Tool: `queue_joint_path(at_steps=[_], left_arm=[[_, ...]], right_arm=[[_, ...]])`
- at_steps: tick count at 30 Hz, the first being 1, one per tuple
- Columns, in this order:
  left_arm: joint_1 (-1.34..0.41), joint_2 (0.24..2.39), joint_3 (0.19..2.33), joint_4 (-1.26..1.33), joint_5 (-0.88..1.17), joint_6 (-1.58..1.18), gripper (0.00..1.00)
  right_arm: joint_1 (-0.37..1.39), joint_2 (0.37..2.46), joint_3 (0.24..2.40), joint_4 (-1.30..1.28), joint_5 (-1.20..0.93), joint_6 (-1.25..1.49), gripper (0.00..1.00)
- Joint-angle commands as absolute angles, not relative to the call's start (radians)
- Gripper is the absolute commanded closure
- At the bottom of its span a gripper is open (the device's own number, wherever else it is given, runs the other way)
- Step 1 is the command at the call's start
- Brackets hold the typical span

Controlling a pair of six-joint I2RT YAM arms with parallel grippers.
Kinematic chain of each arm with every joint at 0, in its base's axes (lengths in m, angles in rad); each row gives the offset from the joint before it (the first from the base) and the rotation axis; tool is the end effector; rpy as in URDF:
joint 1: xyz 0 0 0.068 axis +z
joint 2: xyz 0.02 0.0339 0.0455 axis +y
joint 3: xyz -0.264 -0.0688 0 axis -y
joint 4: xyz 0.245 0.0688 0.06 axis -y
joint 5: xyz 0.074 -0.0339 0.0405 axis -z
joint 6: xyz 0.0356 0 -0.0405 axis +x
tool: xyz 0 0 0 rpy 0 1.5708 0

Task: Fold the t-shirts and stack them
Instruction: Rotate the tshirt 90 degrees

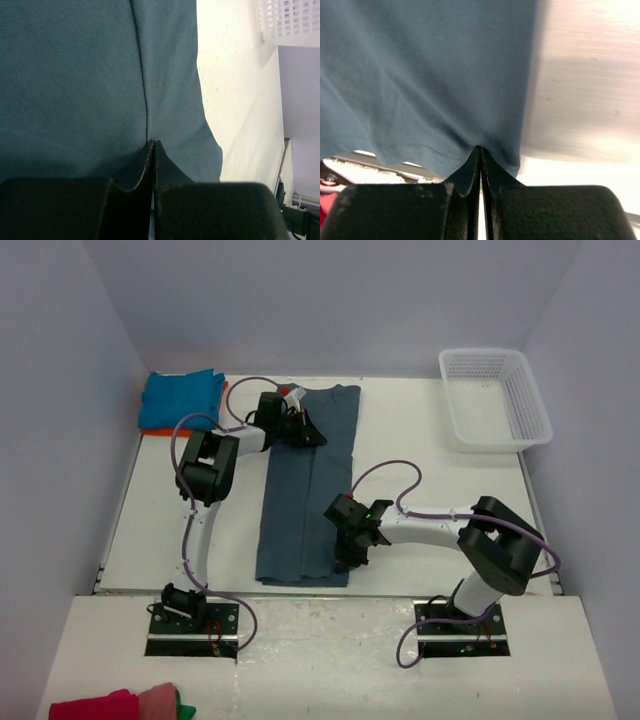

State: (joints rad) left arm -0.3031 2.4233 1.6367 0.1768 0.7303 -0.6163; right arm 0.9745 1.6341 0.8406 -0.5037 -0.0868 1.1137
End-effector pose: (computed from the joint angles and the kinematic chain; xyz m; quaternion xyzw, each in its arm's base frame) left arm 0.4860 -0.1769 0.0986 0.0339 0.8439 -0.4753 0.2464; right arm 0.1552 0.2341 0.1390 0.0629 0.9877 0.1394 0.0313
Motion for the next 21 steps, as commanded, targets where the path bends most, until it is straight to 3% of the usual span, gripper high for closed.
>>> queue_joint_path(at_steps=[1, 21], left_arm=[[-0.276, 2.398, 1.591, 0.130, 0.656, -0.561, 1.00], [-0.271, 2.315, 1.605, 0.130, 0.704, -0.541, 1.00]], right_arm=[[0.957, 1.709, 0.759, -0.784, 0.166, 1.103, 1.00], [0.971, 1.688, 0.828, -0.867, 0.264, 1.144, 1.00]])
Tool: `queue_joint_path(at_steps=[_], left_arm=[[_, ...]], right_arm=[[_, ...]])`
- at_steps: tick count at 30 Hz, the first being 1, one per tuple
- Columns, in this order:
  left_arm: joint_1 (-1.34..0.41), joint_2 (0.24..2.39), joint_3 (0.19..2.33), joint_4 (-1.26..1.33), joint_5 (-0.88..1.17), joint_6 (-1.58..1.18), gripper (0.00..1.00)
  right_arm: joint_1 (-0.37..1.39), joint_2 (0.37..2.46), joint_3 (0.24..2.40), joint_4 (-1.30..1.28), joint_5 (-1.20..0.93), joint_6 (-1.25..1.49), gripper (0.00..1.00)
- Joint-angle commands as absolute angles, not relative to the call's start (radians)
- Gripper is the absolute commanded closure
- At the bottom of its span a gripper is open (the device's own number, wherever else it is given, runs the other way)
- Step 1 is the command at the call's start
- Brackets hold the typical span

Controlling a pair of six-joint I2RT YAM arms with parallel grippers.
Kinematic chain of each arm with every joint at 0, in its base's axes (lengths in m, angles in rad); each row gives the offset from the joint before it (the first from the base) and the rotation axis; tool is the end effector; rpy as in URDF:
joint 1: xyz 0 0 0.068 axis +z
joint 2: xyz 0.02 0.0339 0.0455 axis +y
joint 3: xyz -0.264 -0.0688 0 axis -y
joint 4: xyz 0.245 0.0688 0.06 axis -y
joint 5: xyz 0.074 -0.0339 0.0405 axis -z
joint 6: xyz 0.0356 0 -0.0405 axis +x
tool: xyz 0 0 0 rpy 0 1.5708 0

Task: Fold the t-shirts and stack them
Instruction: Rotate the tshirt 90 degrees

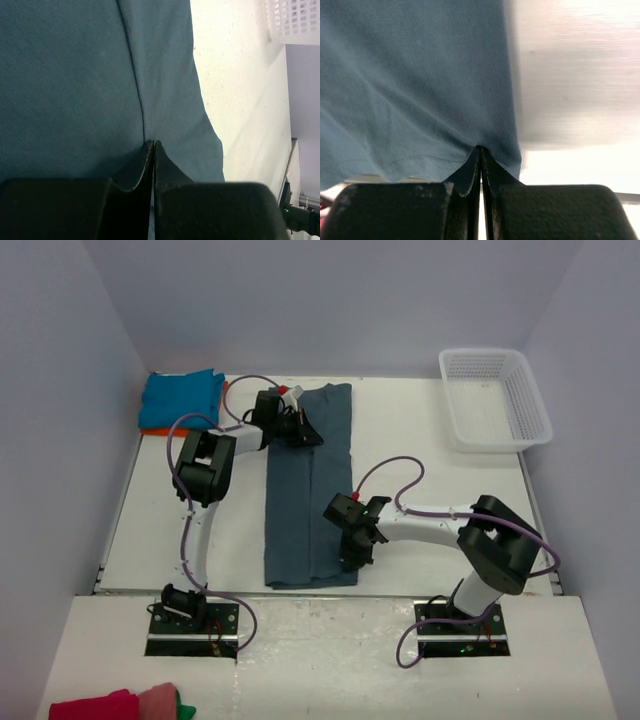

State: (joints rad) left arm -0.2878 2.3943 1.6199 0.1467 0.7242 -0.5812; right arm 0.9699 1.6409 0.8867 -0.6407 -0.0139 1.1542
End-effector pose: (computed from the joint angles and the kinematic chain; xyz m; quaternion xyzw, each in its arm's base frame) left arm 0.4845 -0.1680 0.1054 0.0374 0.8477 -0.4651 0.2525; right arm 0.1564 0.2290 0.1449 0.0911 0.9919 0.0801 0.0367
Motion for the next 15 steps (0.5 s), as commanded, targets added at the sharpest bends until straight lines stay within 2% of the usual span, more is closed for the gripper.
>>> queue_joint_path(at_steps=[1, 3, 5, 8, 9, 11, 12, 13, 15], left_arm=[[-0.272, 2.303, 1.602, 0.135, 0.704, -0.541, 1.00], [-0.275, 2.252, 1.600, 0.144, 0.703, -0.535, 0.98], [-0.275, 2.203, 1.601, 0.143, 0.693, -0.531, 0.91], [-0.284, 2.080, 1.637, 0.152, 0.709, -0.528, 0.71], [-0.285, 2.021, 1.670, 0.112, 0.710, -0.516, 0.59], [-0.293, 1.967, 1.793, 0.054, 0.693, -0.491, 0.48], [-0.293, 1.932, 1.851, -0.006, 0.706, -0.489, 0.36], [-0.293, 1.927, 2.009, -0.091, 0.719, -0.479, 0.33], [-0.295, 1.916, 2.168, -0.297, 0.663, -0.471, 0.32]], right_arm=[[0.980, 1.669, 0.837, -0.868, 0.284, 1.141, 1.00], [1.006, 1.605, 0.882, -0.879, 0.353, 1.112, 0.96], [1.015, 1.548, 0.972, -0.919, 0.403, 1.095, 0.93], [1.041, 1.511, 1.156, -0.957, 0.468, 1.006, 0.86], [1.063, 1.509, 1.208, -0.965, 0.498, 0.952, 0.83], [1.081, 1.516, 1.371, -0.997, 0.529, 0.911, 0.71], [1.088, 1.531, 1.423, -1.006, 0.525, 0.857, 0.66], [1.094, 1.540, 1.487, -1.055, 0.514, 0.845, 0.64], [1.109, 1.533, 1.613, -1.077, 0.532, 0.792, 0.49]])
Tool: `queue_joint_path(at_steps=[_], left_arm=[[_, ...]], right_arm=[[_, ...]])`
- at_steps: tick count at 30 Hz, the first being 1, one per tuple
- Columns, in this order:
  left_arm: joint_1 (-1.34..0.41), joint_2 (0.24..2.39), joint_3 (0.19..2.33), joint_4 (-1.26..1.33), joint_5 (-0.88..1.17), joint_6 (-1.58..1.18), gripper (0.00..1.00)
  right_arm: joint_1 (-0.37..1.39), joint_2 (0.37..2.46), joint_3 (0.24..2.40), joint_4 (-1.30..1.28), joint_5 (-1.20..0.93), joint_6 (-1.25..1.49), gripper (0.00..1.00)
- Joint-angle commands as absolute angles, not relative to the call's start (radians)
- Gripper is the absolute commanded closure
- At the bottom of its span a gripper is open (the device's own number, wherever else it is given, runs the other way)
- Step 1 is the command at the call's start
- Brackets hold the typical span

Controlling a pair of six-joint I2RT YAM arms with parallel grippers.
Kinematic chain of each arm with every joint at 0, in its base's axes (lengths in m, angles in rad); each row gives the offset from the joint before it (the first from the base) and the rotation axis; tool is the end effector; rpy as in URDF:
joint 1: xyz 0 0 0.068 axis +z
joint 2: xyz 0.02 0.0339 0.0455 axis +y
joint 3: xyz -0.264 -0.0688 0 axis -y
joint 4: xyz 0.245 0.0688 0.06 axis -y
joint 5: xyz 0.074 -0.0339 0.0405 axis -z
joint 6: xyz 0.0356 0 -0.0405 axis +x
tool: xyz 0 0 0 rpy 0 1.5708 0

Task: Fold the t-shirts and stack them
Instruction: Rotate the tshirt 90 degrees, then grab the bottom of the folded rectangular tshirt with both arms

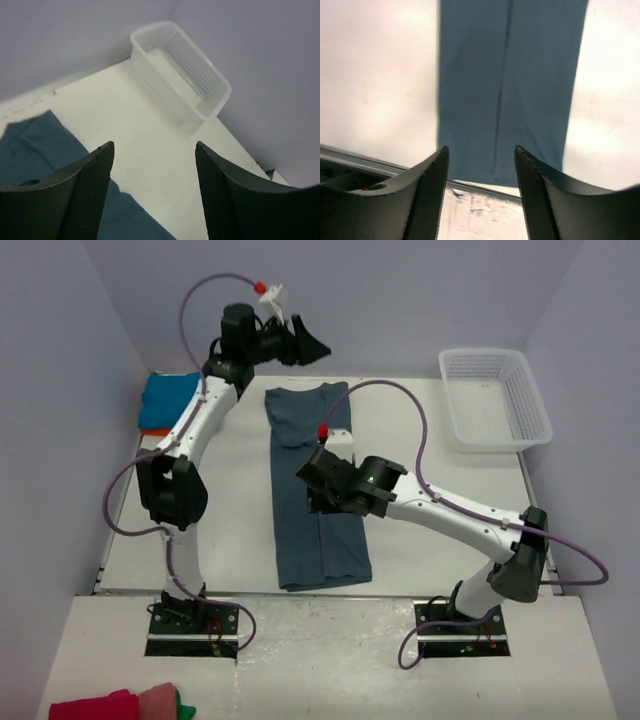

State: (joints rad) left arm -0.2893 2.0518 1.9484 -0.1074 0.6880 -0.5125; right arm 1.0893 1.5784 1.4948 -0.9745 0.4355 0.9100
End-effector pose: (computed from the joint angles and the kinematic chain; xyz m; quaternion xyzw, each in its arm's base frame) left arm 0.4644 -0.1618 0.3607 0.1292 0.7511 -0.4725 0.4427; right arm 0.1630 0.2796 0.3242 -0.0300 0.9456 0.0953 0.3096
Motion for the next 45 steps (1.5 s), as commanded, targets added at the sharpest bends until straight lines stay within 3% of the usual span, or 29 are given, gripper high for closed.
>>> queue_joint_path(at_steps=[1, 2, 4, 6, 10, 15, 16, 18, 24, 32, 45], left_arm=[[-0.293, 1.910, 2.291, -0.375, 0.628, -0.479, 0.32], [-0.295, 1.875, 2.315, -0.490, 0.592, -0.492, 0.32], [-0.299, 1.791, 2.161, -0.528, 0.529, -0.555, 0.34], [-0.305, 1.620, 1.876, -0.531, 0.453, -0.578, 0.38], [-0.340, 1.320, 1.493, -0.589, 0.283, -0.546, 0.40], [-0.360, 1.114, 1.188, -0.692, 0.184, -0.538, 0.44], [-0.371, 1.071, 1.161, -0.740, 0.163, -0.546, 0.50], [-0.373, 1.028, 1.082, -0.759, 0.153, -0.554, 0.53], [-0.376, 0.945, 0.884, -0.808, 0.150, -0.590, 0.52], [-0.377, 0.890, 0.681, -0.767, 0.231, -0.647, 0.51], [-0.379, 0.907, 0.630, -0.752, 0.242, -0.664, 0.53]], right_arm=[[1.109, 1.520, 1.646, -1.101, 0.564, 0.789, 0.42], [1.106, 1.503, 1.643, -1.106, 0.612, 0.788, 0.23], [1.060, 1.436, 1.582, -1.104, 0.695, 0.792, 0.03], [0.977, 1.354, 1.513, -1.077, 0.680, 0.760, 0.01], [0.882, 1.146, 1.232, -0.907, 0.467, 0.698, 0.01], [0.735, 0.895, 0.894, -0.676, 0.137, 0.741, 0.19], [0.733, 0.838, 0.853, -0.649, 0.100, 0.771, 0.23], [0.735, 0.819, 0.775, -0.609, 0.049, 0.795, 0.27], [0.735, 0.865, 0.634, -0.511, -0.076, 0.882, 0.27], [0.741, 0.876, 0.489, -0.426, -0.106, 1.002, 0.27], [0.936, 0.914, 0.356, -0.385, 0.020, 1.261, 0.30]])
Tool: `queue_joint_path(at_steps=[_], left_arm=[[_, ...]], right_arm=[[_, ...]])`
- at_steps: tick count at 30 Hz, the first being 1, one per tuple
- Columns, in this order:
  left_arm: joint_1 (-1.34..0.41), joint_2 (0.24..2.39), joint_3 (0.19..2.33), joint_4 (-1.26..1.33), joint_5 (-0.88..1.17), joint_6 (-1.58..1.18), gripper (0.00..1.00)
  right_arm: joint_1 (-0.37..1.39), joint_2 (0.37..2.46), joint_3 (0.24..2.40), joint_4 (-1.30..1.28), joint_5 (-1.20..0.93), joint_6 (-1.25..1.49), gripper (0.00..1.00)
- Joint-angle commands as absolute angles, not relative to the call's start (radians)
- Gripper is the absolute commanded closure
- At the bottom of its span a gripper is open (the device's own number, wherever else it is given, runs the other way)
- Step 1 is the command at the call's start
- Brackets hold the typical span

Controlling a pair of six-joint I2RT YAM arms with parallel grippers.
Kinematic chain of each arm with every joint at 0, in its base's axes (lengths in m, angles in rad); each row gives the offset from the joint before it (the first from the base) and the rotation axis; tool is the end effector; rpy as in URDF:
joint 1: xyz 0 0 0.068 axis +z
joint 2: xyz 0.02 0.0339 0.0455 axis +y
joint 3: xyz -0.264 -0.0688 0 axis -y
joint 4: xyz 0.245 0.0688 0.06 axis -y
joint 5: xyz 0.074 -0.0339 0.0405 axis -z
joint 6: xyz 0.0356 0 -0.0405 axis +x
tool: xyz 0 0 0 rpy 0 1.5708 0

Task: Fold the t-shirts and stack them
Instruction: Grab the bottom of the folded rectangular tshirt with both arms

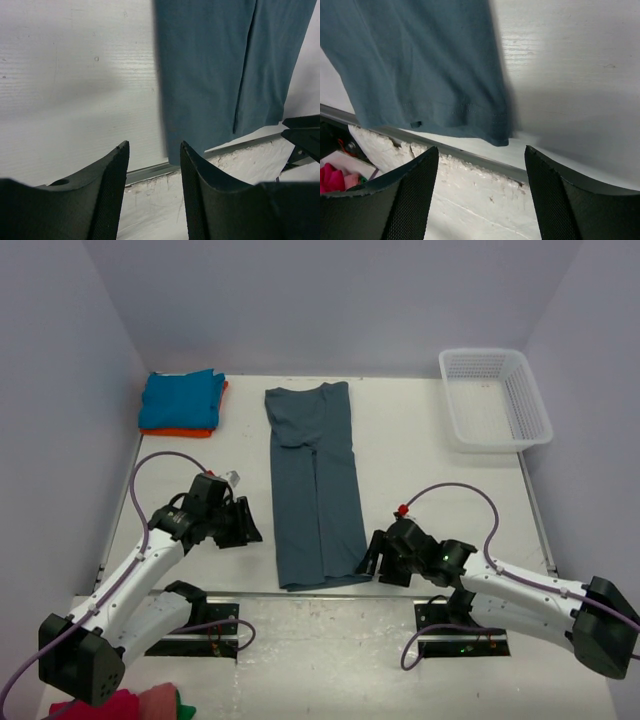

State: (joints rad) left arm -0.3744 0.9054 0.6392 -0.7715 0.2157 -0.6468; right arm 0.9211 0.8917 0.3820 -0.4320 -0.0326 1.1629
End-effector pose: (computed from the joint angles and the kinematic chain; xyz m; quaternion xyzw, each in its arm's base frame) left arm 0.1503 -0.0672 0.2209 -0.1021 0.9540 -0.2186 0.1777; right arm 0.0970 0.1295 0.1632 0.1097 0.9445 0.2749 0.1427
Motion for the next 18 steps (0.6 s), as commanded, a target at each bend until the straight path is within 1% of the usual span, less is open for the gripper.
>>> queue_joint_path(at_steps=[1, 5, 9, 18], left_arm=[[-0.379, 0.905, 0.634, -0.749, 0.251, -0.663, 0.53], [-0.379, 0.899, 0.643, -0.750, 0.248, -0.657, 0.53], [-0.379, 0.893, 0.644, -0.753, 0.253, -0.655, 0.53], [-0.379, 0.888, 0.650, -0.759, 0.256, -0.649, 0.53]], right_arm=[[0.934, 0.934, 0.347, -0.371, 0.018, 1.265, 0.30], [0.934, 0.956, 0.318, -0.362, 0.066, 1.302, 0.33], [0.934, 0.962, 0.295, -0.361, 0.100, 1.336, 0.34], [0.934, 1.019, 0.264, -0.296, 0.077, 1.353, 0.41]])
